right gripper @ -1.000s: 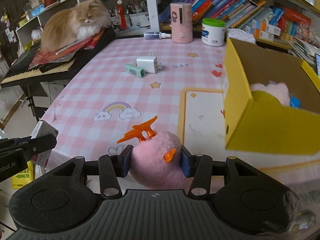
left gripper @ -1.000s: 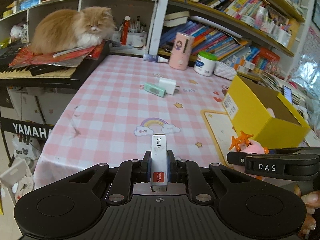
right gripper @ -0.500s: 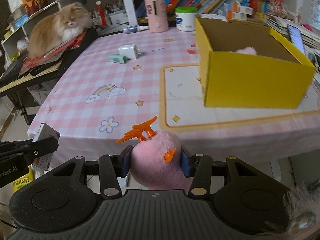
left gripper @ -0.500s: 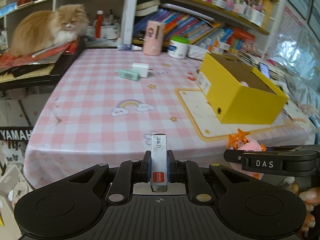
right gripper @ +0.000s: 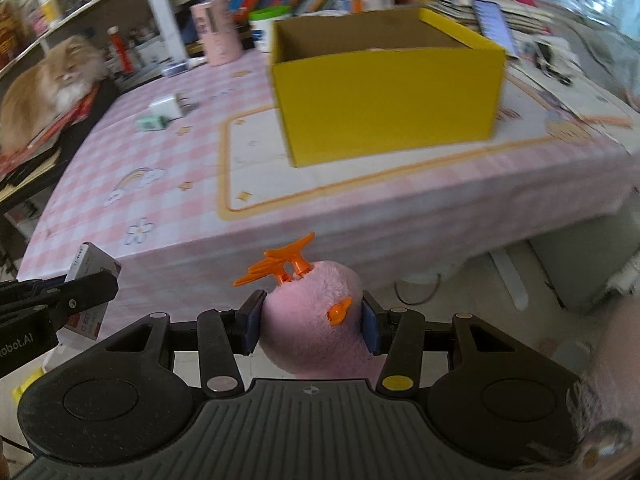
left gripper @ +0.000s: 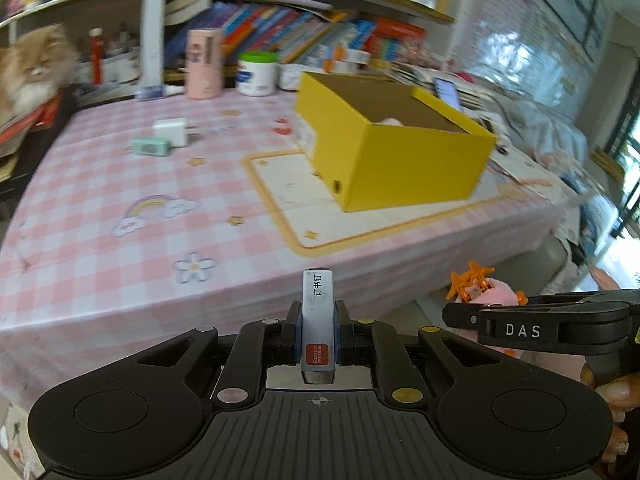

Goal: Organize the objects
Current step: 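Carry the small white box and pink chick plush toward the yellow box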

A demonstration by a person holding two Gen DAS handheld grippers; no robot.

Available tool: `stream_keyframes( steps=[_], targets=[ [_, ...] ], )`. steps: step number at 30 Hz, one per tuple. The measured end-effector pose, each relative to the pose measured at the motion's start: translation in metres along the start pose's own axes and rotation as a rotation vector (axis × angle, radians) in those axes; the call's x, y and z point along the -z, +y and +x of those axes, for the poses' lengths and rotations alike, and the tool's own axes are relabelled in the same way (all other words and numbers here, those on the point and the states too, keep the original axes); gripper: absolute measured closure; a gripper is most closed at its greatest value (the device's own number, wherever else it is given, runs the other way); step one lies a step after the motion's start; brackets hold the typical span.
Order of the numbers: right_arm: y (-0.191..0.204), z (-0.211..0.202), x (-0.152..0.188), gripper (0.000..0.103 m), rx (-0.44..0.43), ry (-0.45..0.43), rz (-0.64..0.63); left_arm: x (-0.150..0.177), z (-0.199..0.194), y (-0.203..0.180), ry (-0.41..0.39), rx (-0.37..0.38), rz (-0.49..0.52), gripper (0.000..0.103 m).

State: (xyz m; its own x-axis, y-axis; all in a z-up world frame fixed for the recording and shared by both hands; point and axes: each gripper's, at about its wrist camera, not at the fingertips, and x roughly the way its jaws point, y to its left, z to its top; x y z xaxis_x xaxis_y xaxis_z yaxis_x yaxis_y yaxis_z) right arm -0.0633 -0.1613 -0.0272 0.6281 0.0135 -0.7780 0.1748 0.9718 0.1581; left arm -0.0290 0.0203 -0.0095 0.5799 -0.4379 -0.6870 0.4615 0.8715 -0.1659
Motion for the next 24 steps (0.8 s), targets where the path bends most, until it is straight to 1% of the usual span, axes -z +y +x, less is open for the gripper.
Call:
stream_keyframes(
  steps=[4,10,15,24],
  targets=[
    [-0.019,-0.007,0.006,0.058,0.036,-0.003,0.054,-0.004,0.006,-0.018,0.004,0.038,0.051,0.090],
    [-0.039,-0.016,0.009,0.058,0.069,-0.018,0.099,-0.011,0.015,-0.036,0.006,0.071,0.091,0.090],
    [-0.052,-0.016,0.002,0.058,0.079,-0.022,0.121,-0.019,0.020,-0.044,-0.005,0.076,0.111,0.090],
    [-0.063,-0.010,-0.018,0.058,0.079,-0.037,0.111,-0.036,0.033,-0.051,-0.016,0.070,0.108,0.090]
  ],
)
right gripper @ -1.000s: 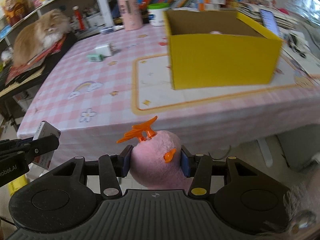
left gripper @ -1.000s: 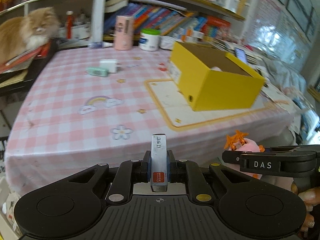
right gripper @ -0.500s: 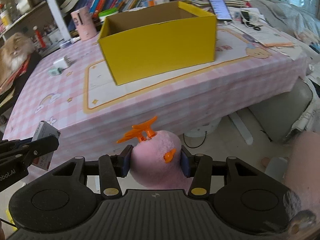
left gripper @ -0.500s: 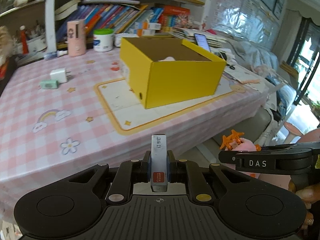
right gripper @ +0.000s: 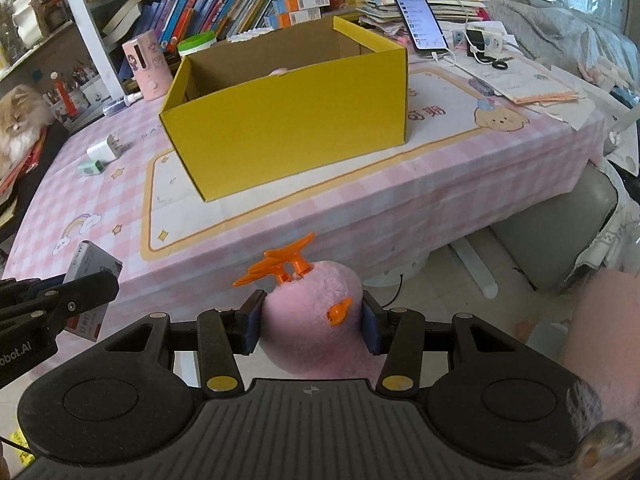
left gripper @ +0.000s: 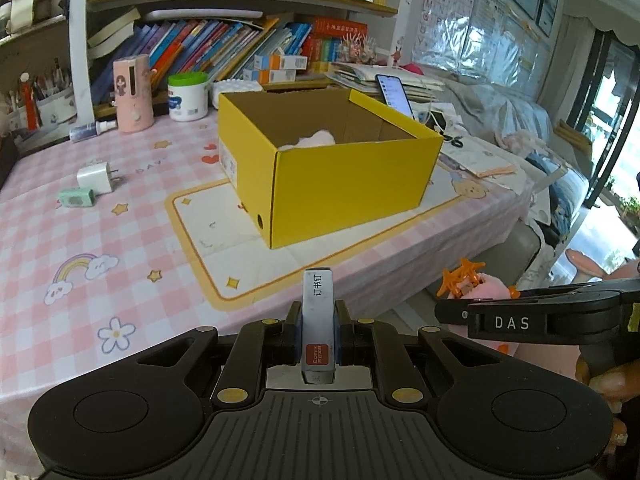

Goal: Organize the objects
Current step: 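Carry the small white box and pink chick plush toward the yellow box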

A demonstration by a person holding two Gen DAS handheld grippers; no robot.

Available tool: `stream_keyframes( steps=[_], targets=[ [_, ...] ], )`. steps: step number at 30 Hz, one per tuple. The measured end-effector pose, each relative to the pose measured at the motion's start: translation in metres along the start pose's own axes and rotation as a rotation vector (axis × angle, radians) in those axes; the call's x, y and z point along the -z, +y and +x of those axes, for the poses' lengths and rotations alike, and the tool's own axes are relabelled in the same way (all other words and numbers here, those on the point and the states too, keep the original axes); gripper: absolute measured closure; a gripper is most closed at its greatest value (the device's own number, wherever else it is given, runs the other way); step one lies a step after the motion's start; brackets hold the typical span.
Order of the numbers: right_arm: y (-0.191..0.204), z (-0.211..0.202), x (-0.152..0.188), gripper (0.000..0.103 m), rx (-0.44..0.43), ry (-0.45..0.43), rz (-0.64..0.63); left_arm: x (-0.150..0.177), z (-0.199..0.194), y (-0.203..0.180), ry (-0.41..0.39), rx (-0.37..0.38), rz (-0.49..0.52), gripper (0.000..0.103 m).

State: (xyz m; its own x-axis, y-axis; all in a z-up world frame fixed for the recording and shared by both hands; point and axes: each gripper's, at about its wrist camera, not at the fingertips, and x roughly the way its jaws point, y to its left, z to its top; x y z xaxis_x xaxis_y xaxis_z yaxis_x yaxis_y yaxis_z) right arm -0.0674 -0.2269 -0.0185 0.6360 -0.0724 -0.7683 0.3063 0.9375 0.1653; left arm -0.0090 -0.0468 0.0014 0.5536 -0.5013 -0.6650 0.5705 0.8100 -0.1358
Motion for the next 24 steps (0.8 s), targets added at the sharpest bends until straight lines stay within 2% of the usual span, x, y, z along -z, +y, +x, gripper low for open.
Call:
stream_keyframes(
  steps=[11,19,24],
  targets=[
    [-0.012,0.016,-0.039,0.058,-0.009,-0.026,-0.030,-0.036,0.018,-0.002,-0.061,-0.023,-0.018,0.090],
    [-0.021,0.015,-0.106,0.058,-0.029,-0.178,-0.081,-0.087,0.034,-0.006,-0.178,-0.055,-0.018,0.090],
    [-0.025,0.024,-0.155,0.058,-0.045,-0.271,-0.146,-0.115,0.053,-0.013,-0.210,-0.076,-0.015,0.090]
  ],
)
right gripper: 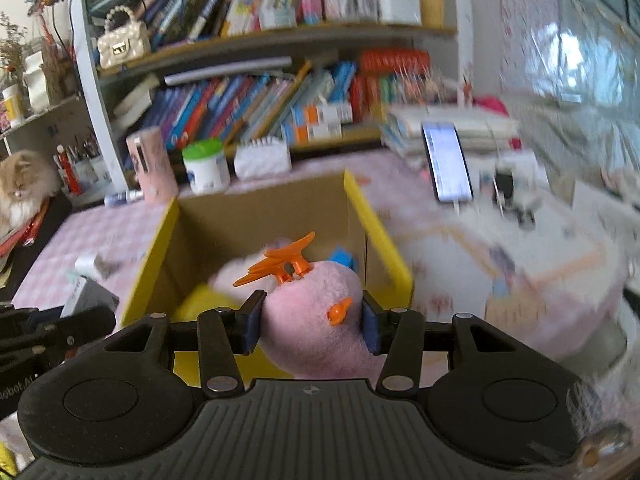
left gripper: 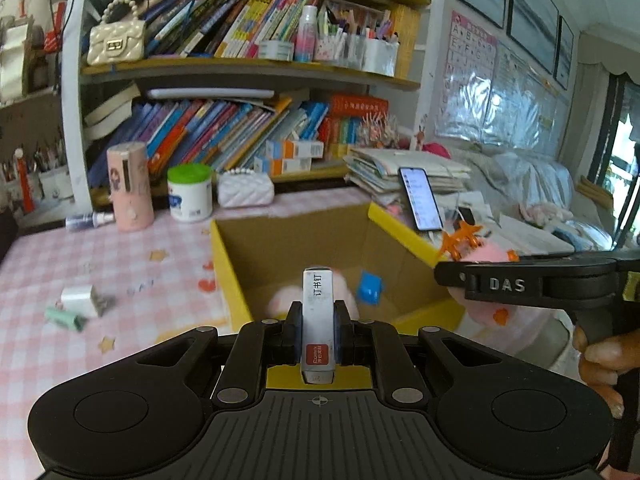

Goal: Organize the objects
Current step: 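Carry the small white box and pink chick plush toward the yellow box, then lower and release the white box from left gripper while right gripper releases the chick inside box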

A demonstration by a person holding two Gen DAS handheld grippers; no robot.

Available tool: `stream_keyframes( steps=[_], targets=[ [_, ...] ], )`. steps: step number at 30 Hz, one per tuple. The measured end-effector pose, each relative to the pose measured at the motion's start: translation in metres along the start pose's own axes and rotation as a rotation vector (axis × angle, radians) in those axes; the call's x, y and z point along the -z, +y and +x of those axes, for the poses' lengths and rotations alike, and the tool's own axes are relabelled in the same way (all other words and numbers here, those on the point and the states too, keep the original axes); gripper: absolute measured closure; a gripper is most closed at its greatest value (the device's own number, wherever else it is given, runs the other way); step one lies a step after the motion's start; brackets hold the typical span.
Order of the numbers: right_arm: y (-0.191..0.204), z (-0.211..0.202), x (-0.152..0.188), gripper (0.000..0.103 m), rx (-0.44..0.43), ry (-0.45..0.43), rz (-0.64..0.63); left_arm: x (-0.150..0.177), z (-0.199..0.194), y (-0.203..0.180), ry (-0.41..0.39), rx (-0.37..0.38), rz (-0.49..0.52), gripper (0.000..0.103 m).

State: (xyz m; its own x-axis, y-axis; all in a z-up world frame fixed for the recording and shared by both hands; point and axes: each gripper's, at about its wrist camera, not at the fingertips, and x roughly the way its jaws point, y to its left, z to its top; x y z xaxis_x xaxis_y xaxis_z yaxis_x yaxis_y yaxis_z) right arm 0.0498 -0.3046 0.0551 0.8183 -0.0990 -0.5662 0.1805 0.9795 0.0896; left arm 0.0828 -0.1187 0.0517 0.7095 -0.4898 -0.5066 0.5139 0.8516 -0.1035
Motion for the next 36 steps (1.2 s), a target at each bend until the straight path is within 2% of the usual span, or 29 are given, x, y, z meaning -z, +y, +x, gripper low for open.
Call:
stream_keyframes(
  steps=[7,15,19,30,36],
  targets=[
    [-0.007,0.055,-0.033,0.058,-0.005,-0.014,-0.182,-0.023,0.041,-0.006,0.007,-0.041,-0.020,0.090],
    [-0.002,0.122,-0.027,0.058,-0.070,0.148,-0.373,-0.028,0.094,-0.010,0.097,-0.058,-0.047,0.090],
    [-0.002,0.140,-0.020,0.058,-0.109,0.214,-0.407,-0.024,0.110,-0.011,0.131,-0.069,-0.065,0.090],
    [0.001,0.154,-0.018,0.057,-0.117,0.234,-0.522,-0.015,0.130,-0.013,0.190,-0.061,-0.082,0.090],
    [-0.004,0.149,-0.020,0.055,-0.136,0.238,-0.494,-0.013,0.132,-0.016,0.197,-0.038,-0.081,0.089]
  ],
)
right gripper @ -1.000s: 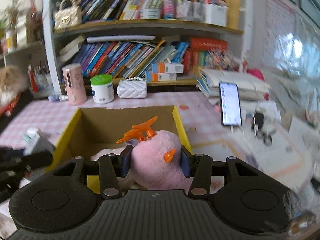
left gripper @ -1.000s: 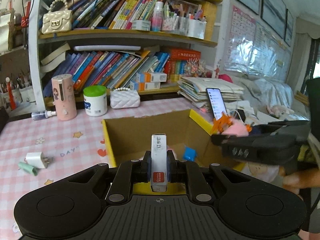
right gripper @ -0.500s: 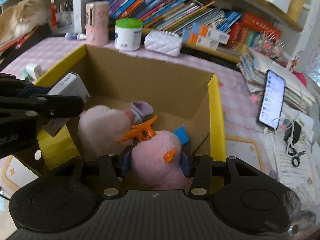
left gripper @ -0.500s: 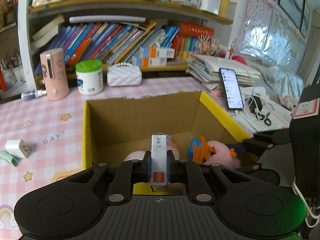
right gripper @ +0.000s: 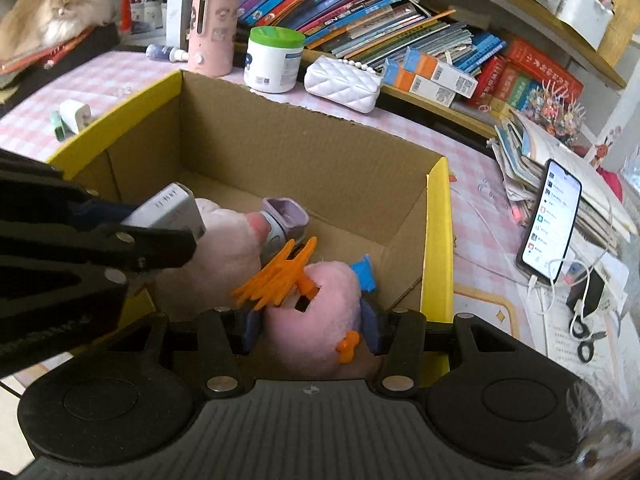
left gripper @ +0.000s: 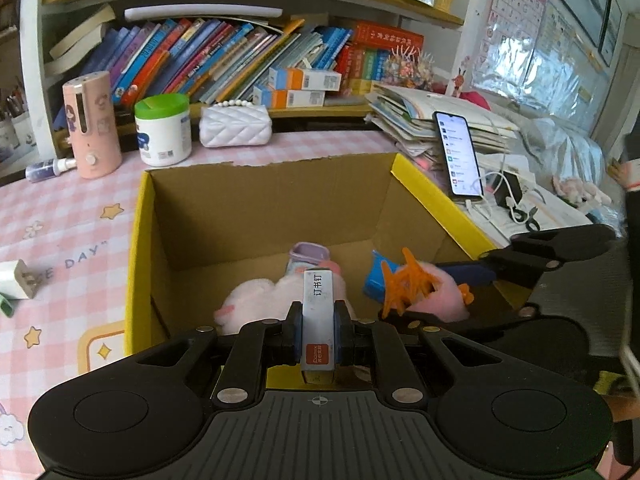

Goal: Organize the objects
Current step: 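Lower and release the white box from left gripper while right gripper releases the chick inside box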

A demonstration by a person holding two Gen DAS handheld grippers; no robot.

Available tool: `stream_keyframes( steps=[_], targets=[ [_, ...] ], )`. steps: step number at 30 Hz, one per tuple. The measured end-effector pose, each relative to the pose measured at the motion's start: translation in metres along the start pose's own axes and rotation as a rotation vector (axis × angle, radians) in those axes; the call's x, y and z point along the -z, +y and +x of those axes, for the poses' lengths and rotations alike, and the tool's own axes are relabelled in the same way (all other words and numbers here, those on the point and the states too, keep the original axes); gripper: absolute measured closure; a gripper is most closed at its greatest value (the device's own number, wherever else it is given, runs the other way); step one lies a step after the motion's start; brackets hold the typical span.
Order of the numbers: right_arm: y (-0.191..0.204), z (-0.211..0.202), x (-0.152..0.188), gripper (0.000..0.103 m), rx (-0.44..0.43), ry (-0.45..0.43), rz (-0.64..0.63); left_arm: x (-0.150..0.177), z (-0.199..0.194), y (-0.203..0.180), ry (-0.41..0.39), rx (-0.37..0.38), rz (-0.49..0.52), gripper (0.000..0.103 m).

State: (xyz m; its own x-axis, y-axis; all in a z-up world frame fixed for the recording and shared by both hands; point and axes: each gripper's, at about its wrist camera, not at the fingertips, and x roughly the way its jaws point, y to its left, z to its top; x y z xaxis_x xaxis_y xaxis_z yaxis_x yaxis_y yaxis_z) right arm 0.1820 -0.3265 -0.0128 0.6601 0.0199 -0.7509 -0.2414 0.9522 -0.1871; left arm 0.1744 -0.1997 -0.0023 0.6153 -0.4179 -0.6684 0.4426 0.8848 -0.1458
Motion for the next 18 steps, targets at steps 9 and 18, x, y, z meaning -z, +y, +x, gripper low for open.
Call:
stream_keyframes(
  steps=[9,18],
  targets=[
    [-0.007,-0.040,0.014,0.042,0.067,-0.104,0.113,-0.002,-0.022,-0.008,-0.089,-0.014,0.010,0.054],
    [0.002,-0.082,0.031,0.028,0.155,-0.213,0.280,0.007,-0.077,-0.010,-0.235,-0.040,0.024,0.013]
  ],
)
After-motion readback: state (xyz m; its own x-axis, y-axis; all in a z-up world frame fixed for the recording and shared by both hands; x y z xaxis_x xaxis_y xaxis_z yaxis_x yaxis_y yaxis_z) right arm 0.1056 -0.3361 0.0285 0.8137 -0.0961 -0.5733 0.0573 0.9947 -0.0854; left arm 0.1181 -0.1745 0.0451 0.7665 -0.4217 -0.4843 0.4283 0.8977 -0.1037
